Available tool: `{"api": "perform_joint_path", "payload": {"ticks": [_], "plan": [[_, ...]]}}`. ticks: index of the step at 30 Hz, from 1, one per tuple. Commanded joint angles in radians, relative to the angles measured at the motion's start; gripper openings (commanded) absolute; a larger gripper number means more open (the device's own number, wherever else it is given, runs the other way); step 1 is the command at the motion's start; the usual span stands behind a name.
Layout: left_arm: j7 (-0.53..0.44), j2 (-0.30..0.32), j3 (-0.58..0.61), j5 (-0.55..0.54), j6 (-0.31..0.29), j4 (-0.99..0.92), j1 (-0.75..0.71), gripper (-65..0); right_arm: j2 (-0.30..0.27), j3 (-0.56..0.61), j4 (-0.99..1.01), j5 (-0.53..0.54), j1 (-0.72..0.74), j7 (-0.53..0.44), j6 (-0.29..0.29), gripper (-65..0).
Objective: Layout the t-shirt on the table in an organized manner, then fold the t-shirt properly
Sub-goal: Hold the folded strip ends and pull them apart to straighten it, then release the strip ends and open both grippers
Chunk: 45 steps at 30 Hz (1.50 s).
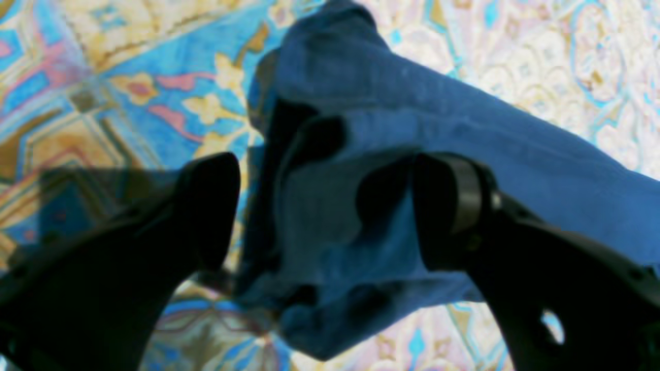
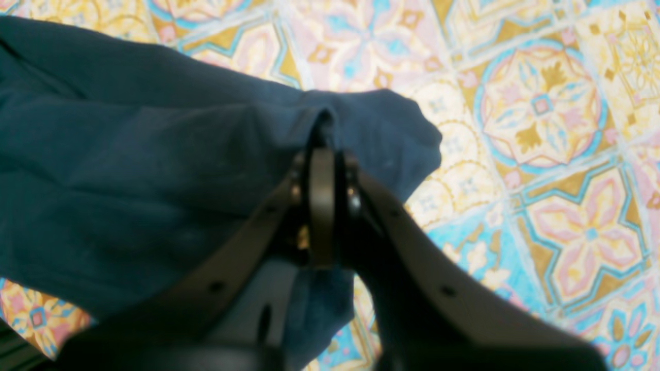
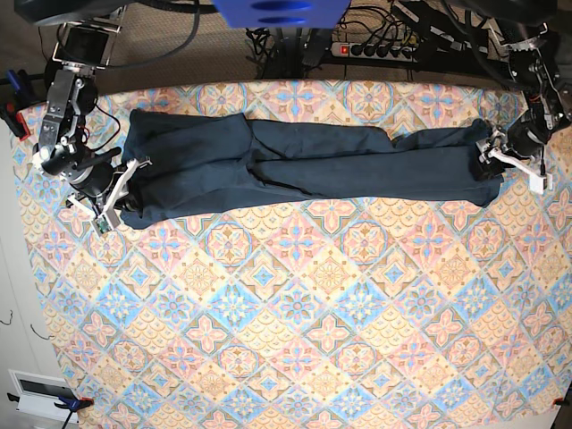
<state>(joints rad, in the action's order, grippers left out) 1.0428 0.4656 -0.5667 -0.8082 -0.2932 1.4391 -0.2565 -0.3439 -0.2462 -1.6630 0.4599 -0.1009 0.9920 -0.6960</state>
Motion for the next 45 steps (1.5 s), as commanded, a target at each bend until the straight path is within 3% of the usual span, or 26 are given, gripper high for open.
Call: {"api": "perform_joint_path", "payload": {"ticks": [1, 9, 16, 18, 23, 25, 37, 40, 45], "plan": [[-0.016, 0.025, 0.000, -0.006, -0.004, 0.010, 0.006, -13.9, -0.017, -0.017, -0.016, 0.015, 0.010, -0.018, -0.002, -63.5], [-0.019, 0.023, 0.043, -0.006, -0.002, 0.009, 0.012, -13.9, -0.017, -0.163, -0.022, 0.015, -0.032, -0.015, -0.002, -42.0], [-0.019, 0.022, 0.043, -0.006, -0.002, 0.009, 0.012, -15.8, -0.016, -0.186, -0.022, 0.018, -0.032, -0.015, -0.002, -40.0], [-0.019, 0.022, 0.043, -0.006, -0.004, 0.009, 0.012, -23.9, -0.016, -0.184, -0.022, 0.020, -0.032, -0.015, -0.002, -40.0], [-0.019, 0.022, 0.040, -0.006, -0.004, 0.009, 0.012, -58.0, 0.010, -0.184, -0.024, 0.078, -0.032, -0.015, -0.002, -40.0], [-0.016, 0.022, 0.040, -0.006, -0.002, 0.009, 0.012, -65.0, 0.010, -0.181, -0.024, 0.093, -0.032, -0.015, -0.002, -40.0], [-0.016, 0.029, 0.001, -0.006, 0.002, 0.030, -0.014, -64.4, 0.010, -0.178, -0.024, 0.090, -0.032, -0.015, -0.002, -40.0], [-0.008, 0.029, -0.002, -0.006, 0.004, 0.005, -0.010, -53.7, 0.010, -0.176, -0.024, 0.090, -0.033, -0.015, -0.002, -40.0], [0.037, 0.029, -0.002, -0.012, 0.002, 0.005, -0.011, -24.4, 0.010, -0.176, -0.024, 0.092, -0.033, -0.014, -0.002, -40.0]]}}
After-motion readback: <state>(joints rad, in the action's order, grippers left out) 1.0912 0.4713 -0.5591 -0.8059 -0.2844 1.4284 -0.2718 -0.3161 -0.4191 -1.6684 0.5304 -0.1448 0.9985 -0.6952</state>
